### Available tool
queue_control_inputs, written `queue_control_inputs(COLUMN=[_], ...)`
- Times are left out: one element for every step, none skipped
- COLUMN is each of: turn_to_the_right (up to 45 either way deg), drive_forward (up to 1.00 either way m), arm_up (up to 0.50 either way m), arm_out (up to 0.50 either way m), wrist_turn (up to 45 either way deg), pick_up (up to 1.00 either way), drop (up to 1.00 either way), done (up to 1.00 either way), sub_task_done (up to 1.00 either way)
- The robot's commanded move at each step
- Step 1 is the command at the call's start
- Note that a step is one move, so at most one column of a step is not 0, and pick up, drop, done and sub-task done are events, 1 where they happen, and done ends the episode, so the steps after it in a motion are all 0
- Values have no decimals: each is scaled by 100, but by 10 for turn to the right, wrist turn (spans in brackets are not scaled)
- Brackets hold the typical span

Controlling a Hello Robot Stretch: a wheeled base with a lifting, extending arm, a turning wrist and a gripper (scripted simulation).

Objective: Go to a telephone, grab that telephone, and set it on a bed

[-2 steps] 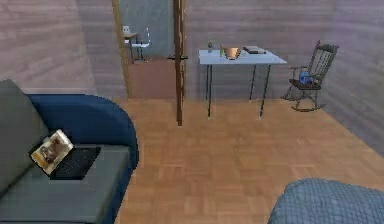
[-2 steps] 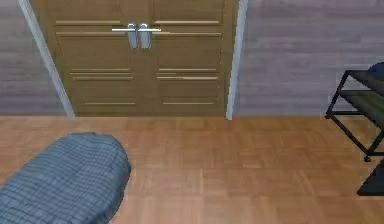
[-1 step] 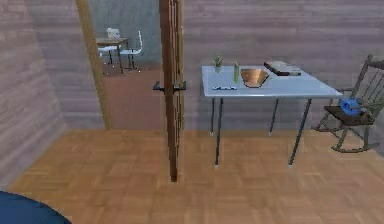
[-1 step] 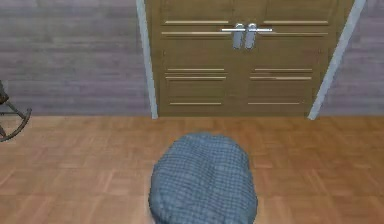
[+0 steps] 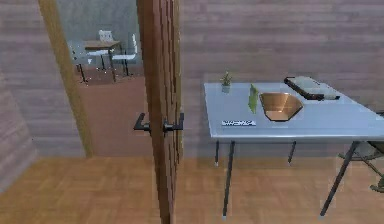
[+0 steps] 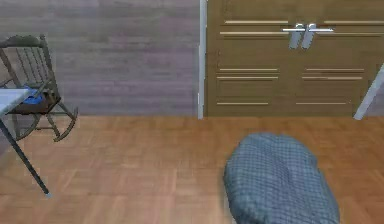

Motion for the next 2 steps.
queue_control_inputs(turn_to_the_right=[-360,0], drive_forward=[0,100], arm_up=[0,0], arm_out=[0,0], wrist_turn=[0,0], pick_up=[0,0], drop=[0,0], done=[0,0], sub_task_done=[0,0])
